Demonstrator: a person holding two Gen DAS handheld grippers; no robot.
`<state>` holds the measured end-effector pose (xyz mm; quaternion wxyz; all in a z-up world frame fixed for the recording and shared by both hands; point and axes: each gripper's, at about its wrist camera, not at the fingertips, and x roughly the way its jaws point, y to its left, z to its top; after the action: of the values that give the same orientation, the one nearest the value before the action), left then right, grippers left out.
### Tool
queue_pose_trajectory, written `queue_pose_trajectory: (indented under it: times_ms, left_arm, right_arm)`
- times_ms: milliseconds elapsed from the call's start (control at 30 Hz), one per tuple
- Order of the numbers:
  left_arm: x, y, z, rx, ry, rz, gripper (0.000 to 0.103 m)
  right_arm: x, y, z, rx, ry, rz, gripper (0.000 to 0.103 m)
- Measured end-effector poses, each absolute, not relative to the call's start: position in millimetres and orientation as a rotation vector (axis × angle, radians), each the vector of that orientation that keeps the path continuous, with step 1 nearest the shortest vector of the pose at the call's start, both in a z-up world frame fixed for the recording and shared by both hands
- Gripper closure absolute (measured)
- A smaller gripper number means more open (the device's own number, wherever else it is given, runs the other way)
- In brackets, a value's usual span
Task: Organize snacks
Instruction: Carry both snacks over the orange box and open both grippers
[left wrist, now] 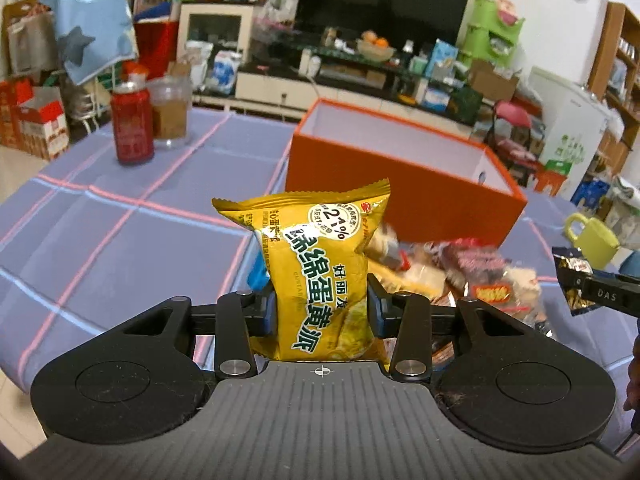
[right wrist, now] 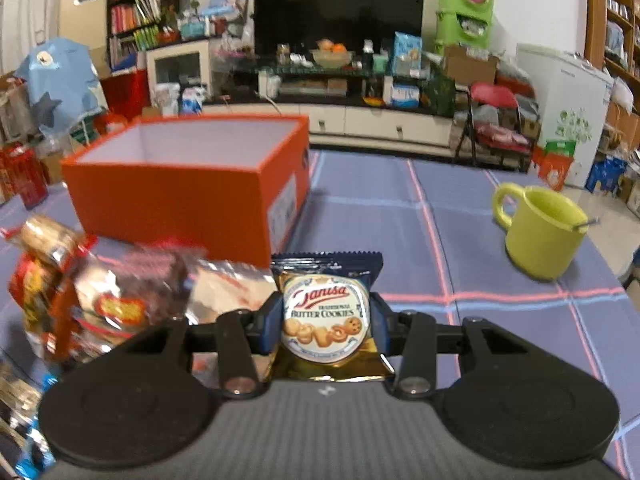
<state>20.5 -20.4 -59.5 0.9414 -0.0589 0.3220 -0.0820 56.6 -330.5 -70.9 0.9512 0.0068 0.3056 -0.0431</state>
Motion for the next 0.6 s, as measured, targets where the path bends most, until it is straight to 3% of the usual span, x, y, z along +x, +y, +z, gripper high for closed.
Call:
queue_pose_trajectory:
  times_ms: [267, 433, 500, 600]
  left_arm:
    - [106.7, -50.1, -0.8, -0.044, 0.520, -0.211, 0.092]
    - [210.9, -83.1, -4.7, -0.026, 0.621, -0.233, 0.091]
    - [240.3, -90.4, -16.5, -0.004, 0.660, -0.220, 0.088]
    - [249.8, -85.5, -23.0, 0.005, 0.672, -0.220, 0.074]
  right_arm:
    - [90.9, -311.5, -13.6, 0.043, 0.490, -0.006, 0.058]
    - [178.5, -282.6, 0.0, 0.039, 0.534, 0.050, 0.058]
    - [206.3, -274.7, -4.9, 0.039, 0.574, 0.047, 0.057]
    - [230.4, -269.4, -11.5, 0.042, 0.616, 0.035, 0.052]
